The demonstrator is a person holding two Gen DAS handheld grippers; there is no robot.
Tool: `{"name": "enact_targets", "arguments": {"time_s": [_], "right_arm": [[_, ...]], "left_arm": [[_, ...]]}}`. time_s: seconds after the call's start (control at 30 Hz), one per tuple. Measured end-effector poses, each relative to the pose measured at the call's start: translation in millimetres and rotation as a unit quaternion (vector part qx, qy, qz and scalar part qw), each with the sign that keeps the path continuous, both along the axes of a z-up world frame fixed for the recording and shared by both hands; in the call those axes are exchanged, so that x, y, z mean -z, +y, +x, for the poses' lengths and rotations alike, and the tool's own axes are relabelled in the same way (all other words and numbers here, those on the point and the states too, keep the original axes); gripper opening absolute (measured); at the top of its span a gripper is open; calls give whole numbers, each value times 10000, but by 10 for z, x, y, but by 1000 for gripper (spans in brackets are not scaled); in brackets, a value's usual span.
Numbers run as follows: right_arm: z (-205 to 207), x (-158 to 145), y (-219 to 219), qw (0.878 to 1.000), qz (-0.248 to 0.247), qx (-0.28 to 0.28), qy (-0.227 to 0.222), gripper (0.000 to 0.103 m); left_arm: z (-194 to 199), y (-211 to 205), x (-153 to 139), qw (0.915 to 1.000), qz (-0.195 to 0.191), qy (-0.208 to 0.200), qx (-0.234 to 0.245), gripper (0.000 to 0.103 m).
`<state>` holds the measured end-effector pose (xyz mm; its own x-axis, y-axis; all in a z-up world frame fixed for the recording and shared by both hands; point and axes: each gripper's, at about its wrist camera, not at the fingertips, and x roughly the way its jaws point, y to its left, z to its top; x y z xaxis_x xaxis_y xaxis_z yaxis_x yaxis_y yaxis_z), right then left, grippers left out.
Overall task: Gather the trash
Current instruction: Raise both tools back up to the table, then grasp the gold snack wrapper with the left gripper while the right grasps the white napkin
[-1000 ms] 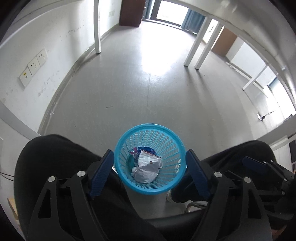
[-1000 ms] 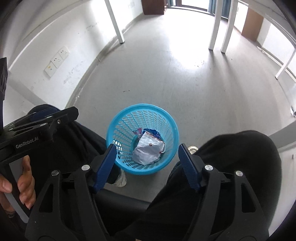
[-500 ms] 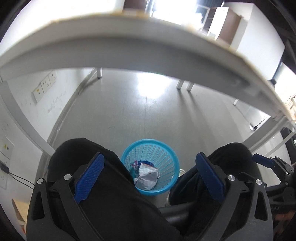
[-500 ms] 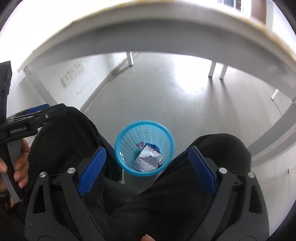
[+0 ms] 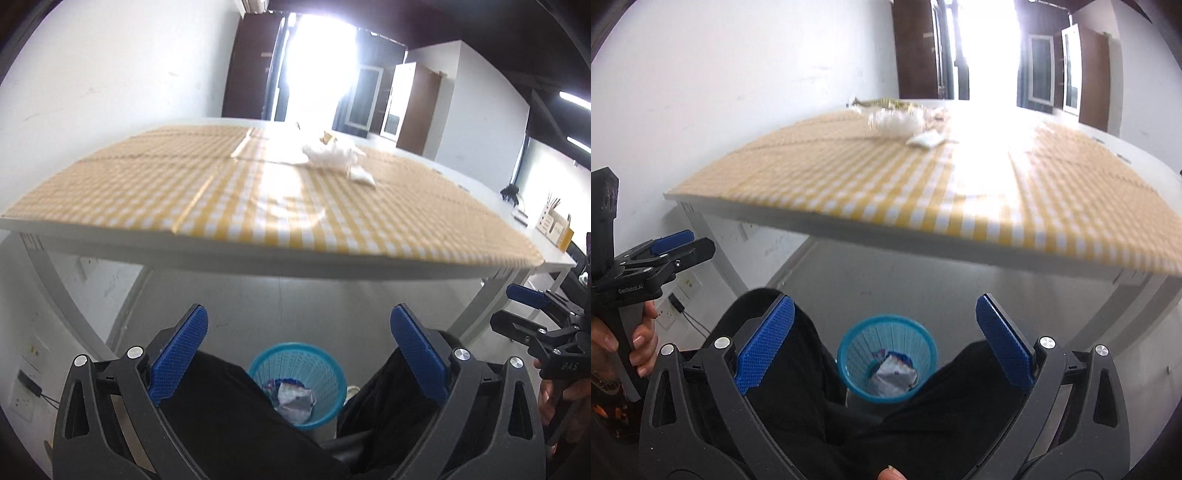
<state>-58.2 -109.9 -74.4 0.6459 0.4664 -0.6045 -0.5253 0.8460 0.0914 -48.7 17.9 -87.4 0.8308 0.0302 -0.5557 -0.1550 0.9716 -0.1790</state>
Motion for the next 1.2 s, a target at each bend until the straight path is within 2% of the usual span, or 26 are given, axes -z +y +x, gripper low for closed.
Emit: {"name": "enact_targets", "arguments": {"time_s": [0.17, 0.43, 0.67, 0.87, 1.2], "right_arm": [[175, -191, 15, 9998, 44, 98, -155, 94], [657, -430, 174, 9994, 32, 206, -259, 94], [1077, -591, 292, 9990, -33, 325, -291, 94], [1490, -563, 444, 9992, -87, 390, -15, 94], [2127, -427, 708, 9979, -205, 393, 466, 92]], "left_arm": [[118, 91, -202, 9997, 77, -208, -81, 97], [439, 235, -418, 9994, 121, -310, -80, 97], [751, 386, -555, 9993, 4, -374, 41, 97], [1091, 463, -663, 9992, -15, -364, 190, 97], [1728, 645, -657, 9988, -365, -161, 291, 96]]}}
